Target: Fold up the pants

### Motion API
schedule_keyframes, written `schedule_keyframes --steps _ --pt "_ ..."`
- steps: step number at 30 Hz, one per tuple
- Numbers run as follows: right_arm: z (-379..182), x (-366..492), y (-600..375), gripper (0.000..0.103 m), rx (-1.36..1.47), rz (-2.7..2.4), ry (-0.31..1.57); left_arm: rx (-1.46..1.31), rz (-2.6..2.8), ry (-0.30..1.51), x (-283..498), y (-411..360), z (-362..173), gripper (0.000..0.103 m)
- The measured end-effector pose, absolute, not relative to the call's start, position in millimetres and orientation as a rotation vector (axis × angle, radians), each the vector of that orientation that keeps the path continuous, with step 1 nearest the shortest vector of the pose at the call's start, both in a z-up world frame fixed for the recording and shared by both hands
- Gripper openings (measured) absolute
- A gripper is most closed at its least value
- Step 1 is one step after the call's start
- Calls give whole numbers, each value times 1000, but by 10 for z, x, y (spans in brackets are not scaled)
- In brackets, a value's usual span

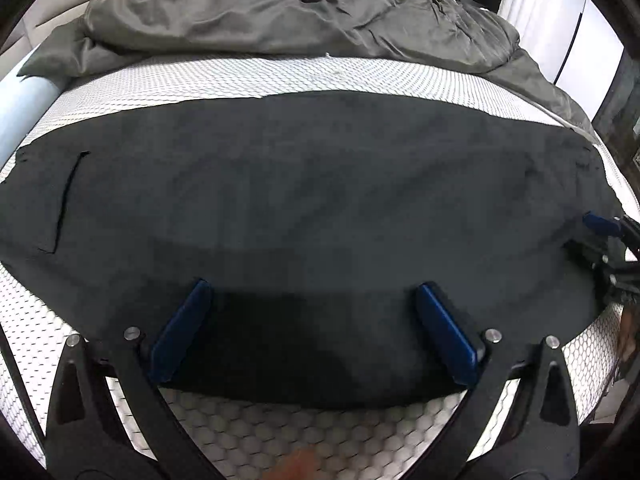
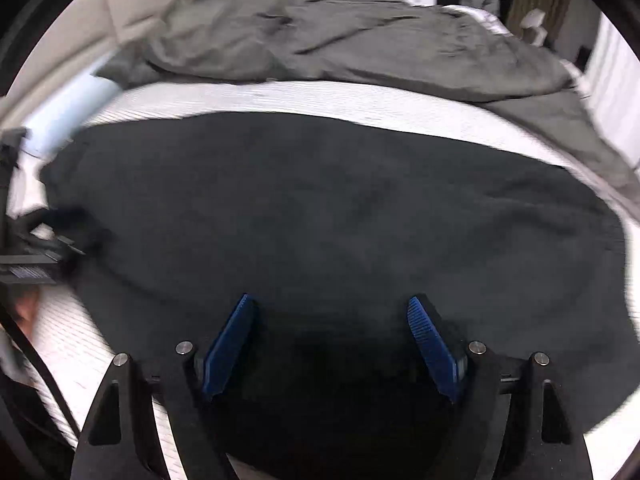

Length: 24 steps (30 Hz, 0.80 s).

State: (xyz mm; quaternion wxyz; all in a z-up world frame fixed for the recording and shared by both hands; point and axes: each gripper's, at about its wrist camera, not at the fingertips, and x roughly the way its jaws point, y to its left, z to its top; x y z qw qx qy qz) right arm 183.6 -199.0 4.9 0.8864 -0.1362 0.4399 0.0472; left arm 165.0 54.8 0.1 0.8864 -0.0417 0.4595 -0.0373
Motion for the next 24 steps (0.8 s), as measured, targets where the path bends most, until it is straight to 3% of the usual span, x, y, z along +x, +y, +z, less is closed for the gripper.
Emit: schedule_keyframes --steps 8,18,24 --pt "117 1737 -3010 85 -71 -141 908 -117 15 921 1475 1118 46 102" --pt "209 1195 -3616 86 501 34 876 -771 130 758 892 2575 49 102" --pt "122 1319 -3868 86 692 78 868 -825 133 777 1075 2697 0 98"
